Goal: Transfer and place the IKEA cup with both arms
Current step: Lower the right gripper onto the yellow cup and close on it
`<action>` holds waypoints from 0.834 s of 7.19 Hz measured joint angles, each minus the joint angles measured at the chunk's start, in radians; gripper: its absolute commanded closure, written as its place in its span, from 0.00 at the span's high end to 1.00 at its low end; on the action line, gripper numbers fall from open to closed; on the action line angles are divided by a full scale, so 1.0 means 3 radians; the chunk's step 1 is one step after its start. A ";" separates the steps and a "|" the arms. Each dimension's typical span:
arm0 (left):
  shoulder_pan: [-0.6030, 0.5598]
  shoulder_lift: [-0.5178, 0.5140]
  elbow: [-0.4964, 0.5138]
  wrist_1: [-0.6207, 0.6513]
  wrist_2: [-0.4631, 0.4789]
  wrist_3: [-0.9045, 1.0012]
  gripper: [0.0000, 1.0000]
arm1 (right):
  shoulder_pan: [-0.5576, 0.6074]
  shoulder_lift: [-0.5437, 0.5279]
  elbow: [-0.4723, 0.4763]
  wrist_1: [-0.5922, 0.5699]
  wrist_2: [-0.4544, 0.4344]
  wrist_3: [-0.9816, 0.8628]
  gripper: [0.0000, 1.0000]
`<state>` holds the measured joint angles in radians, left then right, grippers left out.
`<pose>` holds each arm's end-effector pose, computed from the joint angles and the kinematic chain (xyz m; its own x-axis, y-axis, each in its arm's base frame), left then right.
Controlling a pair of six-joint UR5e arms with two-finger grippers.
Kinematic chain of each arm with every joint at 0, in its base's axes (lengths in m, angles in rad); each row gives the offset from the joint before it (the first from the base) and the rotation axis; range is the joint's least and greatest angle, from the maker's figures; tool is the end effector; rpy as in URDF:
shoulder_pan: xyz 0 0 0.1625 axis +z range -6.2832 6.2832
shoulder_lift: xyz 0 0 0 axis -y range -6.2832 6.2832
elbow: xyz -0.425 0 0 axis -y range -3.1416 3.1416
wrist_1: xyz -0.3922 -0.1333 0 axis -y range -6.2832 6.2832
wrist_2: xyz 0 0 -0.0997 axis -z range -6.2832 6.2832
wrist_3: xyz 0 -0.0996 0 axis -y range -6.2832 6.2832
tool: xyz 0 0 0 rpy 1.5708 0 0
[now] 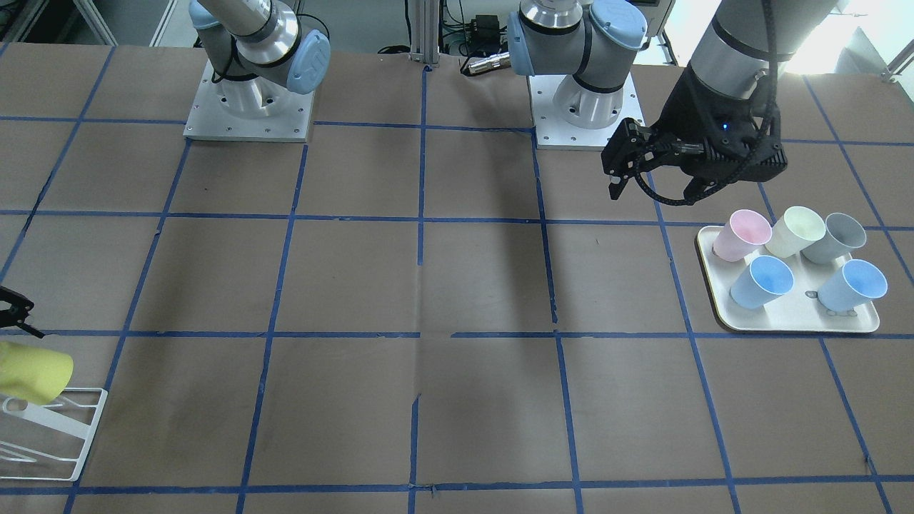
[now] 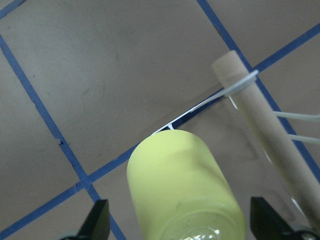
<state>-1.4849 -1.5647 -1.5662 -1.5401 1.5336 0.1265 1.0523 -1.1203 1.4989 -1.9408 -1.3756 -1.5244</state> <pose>-0.0942 -0.5033 0.4964 -0.9986 0.0421 0.0316 0.0406 0.9981 -0.0457 -0.1887 -0.6388 0.3016 -0.5345 -0.8450 -0.0176 -0.8273 0.5274 -0.1933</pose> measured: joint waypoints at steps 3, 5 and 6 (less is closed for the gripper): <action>0.0000 0.0004 0.0000 0.0000 -0.0001 -0.0001 1.00 | 0.0000 0.0017 -0.0001 -0.0004 0.0009 0.0012 0.71; 0.0000 0.0005 0.0000 0.0000 -0.0002 0.0001 1.00 | 0.0000 0.0010 -0.0001 -0.0004 0.0008 0.0014 0.62; 0.0000 0.0005 0.0000 -0.0001 -0.0003 0.0001 1.00 | 0.0000 0.0005 -0.0002 -0.0003 0.0006 0.0015 0.60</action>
<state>-1.4849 -1.5632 -1.5662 -1.5405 1.5326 0.1268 1.0523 -1.1188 1.4984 -1.9416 -1.3739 -1.5198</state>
